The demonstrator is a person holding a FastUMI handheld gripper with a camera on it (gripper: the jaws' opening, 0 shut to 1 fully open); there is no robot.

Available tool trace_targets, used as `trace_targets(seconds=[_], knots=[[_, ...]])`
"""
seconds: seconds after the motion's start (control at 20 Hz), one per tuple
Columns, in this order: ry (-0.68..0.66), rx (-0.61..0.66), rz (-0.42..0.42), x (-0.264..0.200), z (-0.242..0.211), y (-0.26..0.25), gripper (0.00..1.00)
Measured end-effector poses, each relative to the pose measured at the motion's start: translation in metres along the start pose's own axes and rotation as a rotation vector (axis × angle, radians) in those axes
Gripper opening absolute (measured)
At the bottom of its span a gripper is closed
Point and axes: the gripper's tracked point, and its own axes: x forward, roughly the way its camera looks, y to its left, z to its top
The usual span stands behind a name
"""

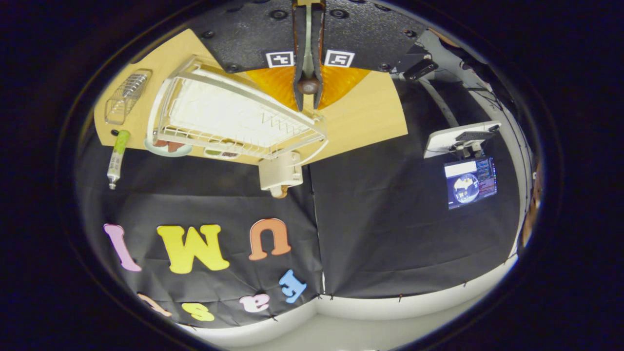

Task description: Take the plate from the dish rack, then take the spoon from the basket and place it into the plate.

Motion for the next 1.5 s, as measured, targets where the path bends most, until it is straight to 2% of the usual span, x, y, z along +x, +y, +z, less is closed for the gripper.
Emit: trace_targets(seconds=[0.2,0.3,0.5,0.65,0.8,0.9,1.25,1.5], knots=[[0.004,0.020,0.030,0.004,-0.003,-0.002,0.10],[0.003,0.003,-0.015,0.004,-0.002,-0.012,0.12],[-0.006,-0.044,-0.089,0.001,-0.002,-0.029,0.25],[-0.032,-0.034,-0.150,-0.010,0.004,-0.043,0.60],[-0.076,-0.034,-0.243,-0.019,0.015,-0.054,0.84],[-0.110,-0.050,-0.334,-0.031,0.026,-0.067,1.00],[-0.262,-0.098,-0.697,-0.091,0.084,-0.080,1.00],[-0.395,-0.059,-0.811,-0.120,0.118,-0.052,1.00]])
